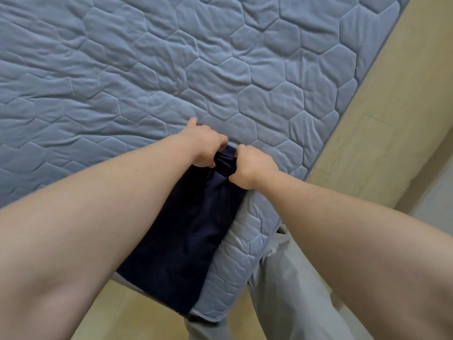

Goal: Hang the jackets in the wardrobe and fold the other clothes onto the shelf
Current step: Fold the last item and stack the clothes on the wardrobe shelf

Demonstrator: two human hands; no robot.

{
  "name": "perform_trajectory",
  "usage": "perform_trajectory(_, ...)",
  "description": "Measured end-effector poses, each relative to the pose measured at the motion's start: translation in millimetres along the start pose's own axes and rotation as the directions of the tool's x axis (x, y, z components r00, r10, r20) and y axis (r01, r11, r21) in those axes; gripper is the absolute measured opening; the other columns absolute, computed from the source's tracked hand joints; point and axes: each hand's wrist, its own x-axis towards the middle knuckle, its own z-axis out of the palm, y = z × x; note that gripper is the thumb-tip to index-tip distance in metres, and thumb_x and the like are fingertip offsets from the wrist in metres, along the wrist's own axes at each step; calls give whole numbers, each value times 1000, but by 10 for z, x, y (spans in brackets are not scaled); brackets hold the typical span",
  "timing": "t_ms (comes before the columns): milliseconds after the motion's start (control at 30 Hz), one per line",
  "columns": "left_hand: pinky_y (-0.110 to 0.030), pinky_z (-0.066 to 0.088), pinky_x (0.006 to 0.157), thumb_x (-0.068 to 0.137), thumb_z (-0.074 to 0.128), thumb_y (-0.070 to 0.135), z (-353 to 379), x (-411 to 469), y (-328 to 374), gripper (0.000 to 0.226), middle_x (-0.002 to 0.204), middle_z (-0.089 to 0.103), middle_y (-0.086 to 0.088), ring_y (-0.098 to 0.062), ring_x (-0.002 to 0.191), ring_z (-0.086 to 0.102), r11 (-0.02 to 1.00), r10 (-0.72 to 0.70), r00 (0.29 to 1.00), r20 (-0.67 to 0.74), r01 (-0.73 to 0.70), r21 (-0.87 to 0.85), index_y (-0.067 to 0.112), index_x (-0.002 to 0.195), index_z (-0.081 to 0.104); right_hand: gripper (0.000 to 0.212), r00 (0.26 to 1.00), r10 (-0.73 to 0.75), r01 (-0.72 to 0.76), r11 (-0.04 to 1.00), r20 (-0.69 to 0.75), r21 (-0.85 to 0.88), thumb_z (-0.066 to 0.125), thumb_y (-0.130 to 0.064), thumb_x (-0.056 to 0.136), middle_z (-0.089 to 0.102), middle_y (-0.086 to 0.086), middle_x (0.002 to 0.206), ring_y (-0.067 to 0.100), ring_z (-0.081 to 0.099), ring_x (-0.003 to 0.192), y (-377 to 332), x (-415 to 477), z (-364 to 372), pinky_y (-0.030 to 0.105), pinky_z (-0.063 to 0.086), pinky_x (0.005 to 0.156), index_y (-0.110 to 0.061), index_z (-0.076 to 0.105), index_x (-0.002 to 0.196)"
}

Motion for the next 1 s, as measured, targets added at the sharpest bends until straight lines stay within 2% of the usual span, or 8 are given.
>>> perform_trajectory(167,-40,31,86,87,72,32,13,14,-30,34,96,54,6,-25,101,53,962,-61,998,12,61,-267,28,103,42,34,999,12,-17,995,51,96,64,-24,84,49,1,93,25,52,86,21,86,-33,35,41,67,-15,38,106)
perform_trajectory(267,-41,38,95,83,77,33,187,-62,24,48,120,59,-3,-27,113,52,929,-182,964,-194,103,-356,23,118,46,46,994,65,-77,988,87,136,68,-20,82,52,1,88,26,55,84,-12,162,-80,35,41,60,-14,33,112)
perform_trajectory(367,-43,31,114,82,74,39,598,-304,291,65,152,42,-7,-27,140,39,851,-459,720,-521,187,-491,14,136,46,75,971,117,-153,974,207,165,79,-22,71,55,9,107,33,58,99,-114,240,-193,43,54,85,-15,29,128)
perform_trajectory(433,-46,30,116,88,66,44,940,-539,523,61,155,39,-10,-29,141,39,746,-638,518,-569,232,-625,10,136,48,85,956,113,-142,986,272,89,82,-28,67,53,12,120,35,56,106,-195,272,-254,46,53,91,-15,30,133)
perform_trajectory(500,-48,31,114,88,66,53,1343,-772,750,69,154,39,-13,-31,138,42,674,-719,445,-533,264,-690,7,137,48,89,952,103,-130,988,287,79,86,-43,66,54,7,122,31,56,105,-252,277,-281,41,50,91,-14,38,135)
perform_trajectory(733,-68,7,120,52,63,92,2168,-926,855,149,167,-19,-10,-26,155,-17,639,-678,719,-154,473,-607,17,159,-10,46,991,-7,-24,971,130,239,87,-51,65,73,-5,91,14,70,82,-372,41,-201,31,57,72,-22,72,97)
perform_trajectory(867,-76,2,114,52,56,97,2117,-615,689,159,161,-31,-19,-35,149,-31,676,-619,784,-40,506,-536,10,152,-30,36,989,-147,142,977,19,161,80,-47,73,65,-12,83,5,62,77,-615,-259,-3,24,49,61,-23,63,94)
perform_trajectory(1000,-75,5,115,63,44,96,2182,-674,686,142,163,-28,-18,-34,151,-27,689,-609,788,-90,469,-552,10,159,-15,43,972,-219,217,975,-79,-34,68,-49,83,57,-10,85,7,53,73,-953,-556,239,29,46,57,-19,51,107)
